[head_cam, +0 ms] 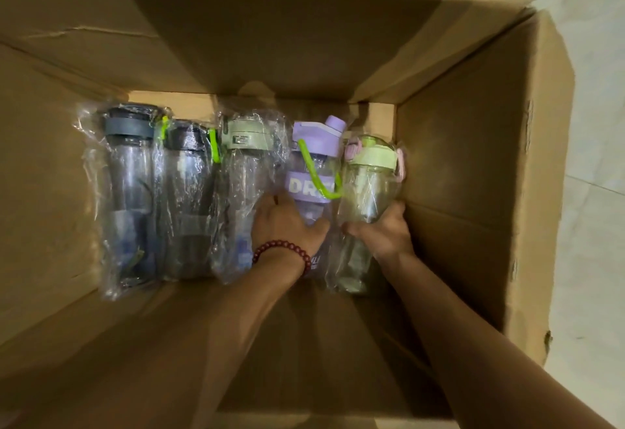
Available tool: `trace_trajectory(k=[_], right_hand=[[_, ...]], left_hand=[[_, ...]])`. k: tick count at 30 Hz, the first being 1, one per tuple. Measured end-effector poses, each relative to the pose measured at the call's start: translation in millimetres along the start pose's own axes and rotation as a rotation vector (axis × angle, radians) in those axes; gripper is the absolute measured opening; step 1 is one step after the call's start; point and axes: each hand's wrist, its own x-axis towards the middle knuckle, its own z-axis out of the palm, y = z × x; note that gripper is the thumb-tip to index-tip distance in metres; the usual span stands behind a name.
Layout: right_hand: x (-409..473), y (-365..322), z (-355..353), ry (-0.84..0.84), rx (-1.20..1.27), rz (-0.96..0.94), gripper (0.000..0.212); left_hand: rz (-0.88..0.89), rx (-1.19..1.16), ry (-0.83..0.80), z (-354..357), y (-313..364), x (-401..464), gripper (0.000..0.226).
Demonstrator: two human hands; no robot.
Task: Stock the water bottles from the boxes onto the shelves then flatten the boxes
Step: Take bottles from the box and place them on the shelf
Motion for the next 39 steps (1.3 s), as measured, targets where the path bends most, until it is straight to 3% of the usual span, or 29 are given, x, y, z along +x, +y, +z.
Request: trace_trajectory(k=[9,11,15,19,22,25,27,30,34,39], right_hand=[[4,7,0,0.011,0.076,-0.035,0.072],[2,8,0,-0.014,0.142,-0.013,0.069],[-7,12,-3,-0.057,0.293,-0.003,0.066],[-10,17,-1,-0.051,0.348,-0.002,0.065],[-7,19,1,-0.054,0.363,-0.022,0.064],[-4,21,3,-0.072,0.347,-0.016,0.078],[-3,22,2,-0.067,0.334,-0.023,0.088],[-10,18,-5,-0.102,0.328,-0.039,0.087],[-52,4,-15,-0.156,0.322,-0.095,0.087],[-125,-24,-27,-0.174,0.332,-0.090,0.077]], left_hand=[[-0.021,-0.129,0.096,6,-3,11,0.070],[-0.036,-0.159,0.082,6,-2,11,0.079],[-0.135,-0.300,0.043,4,5,13,0.071],[-0.149,-0.491,-0.034,9,2,8,0.089],[-0.153,-0.648,-0.075,12,-6,9,0.054],[-0.121,-0.642,-0.117,15,-11,20,0.043],[-0.110,-0.595,-0.138,12,-7,21,0.043],[-0.116,-0.584,-0.205,5,-4,14,0.053],[-0.139,-0.617,-0.091,-18,-11,-9,0.035],[-0.183,-0.699,-0.059,-74,-19,-55,0.041]])
